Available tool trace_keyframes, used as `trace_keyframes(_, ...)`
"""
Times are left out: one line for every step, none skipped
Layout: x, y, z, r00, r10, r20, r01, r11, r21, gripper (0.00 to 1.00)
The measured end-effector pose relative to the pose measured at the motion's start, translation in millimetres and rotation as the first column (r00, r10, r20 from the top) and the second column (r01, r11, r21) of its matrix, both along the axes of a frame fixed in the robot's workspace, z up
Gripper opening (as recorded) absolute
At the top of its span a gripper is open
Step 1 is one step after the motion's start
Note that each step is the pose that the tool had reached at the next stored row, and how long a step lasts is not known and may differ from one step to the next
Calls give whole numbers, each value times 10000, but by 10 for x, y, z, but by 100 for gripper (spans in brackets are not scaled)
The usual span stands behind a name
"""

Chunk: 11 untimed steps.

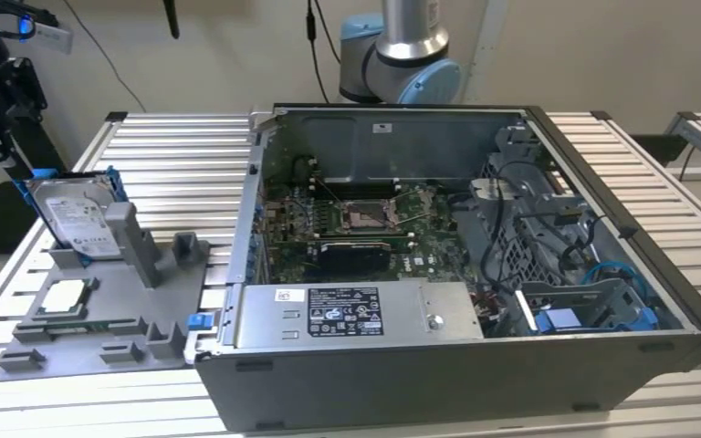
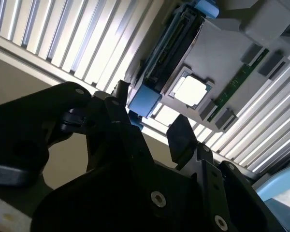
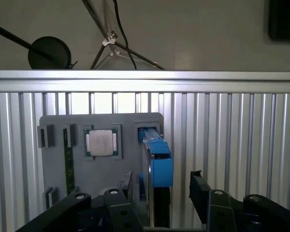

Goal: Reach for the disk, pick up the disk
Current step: 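Pick up the disk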

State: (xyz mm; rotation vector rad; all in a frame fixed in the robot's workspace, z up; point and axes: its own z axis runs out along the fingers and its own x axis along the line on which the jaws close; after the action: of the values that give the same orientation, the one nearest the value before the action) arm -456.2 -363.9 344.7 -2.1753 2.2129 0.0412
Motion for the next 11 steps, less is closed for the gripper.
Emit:
trace_keyframes(0, 0, 0, 10000, 0, 0, 0, 10000, 1, 100)
trace_keyframes(0, 0, -1, 10000, 0, 0, 0, 10000, 1, 100)
trace_keyframes(0, 0, -7, 10000, 0, -4, 0, 10000, 1, 100)
trace_keyframes(-1, -1, -19, 10000, 0, -12, 0, 10000, 2, 100)
trace_keyframes(0, -1, -32, 10000, 1, -17, -1, 10000, 0, 100)
trace_keyframes(1, 0, -45, 10000, 2, -19, -2, 10000, 0, 100)
trace_keyframes(4, 0, -58, 10000, 12, -19, -12, 10000, 0, 100)
trace_keyframes(11, -1, -74, 10000, 34, -20, -34, 10000, 0, 100)
trace_keyframes(16, 0, -93, 10000, 59, -19, -59, 10000, 0, 100)
trace_keyframes(21, 0, -112, 10000, 93, -18, -93, 10000, 1, 100)
trace_keyframes(24, 0, -131, 9999, 135, -19, -135, 9999, 1, 100)
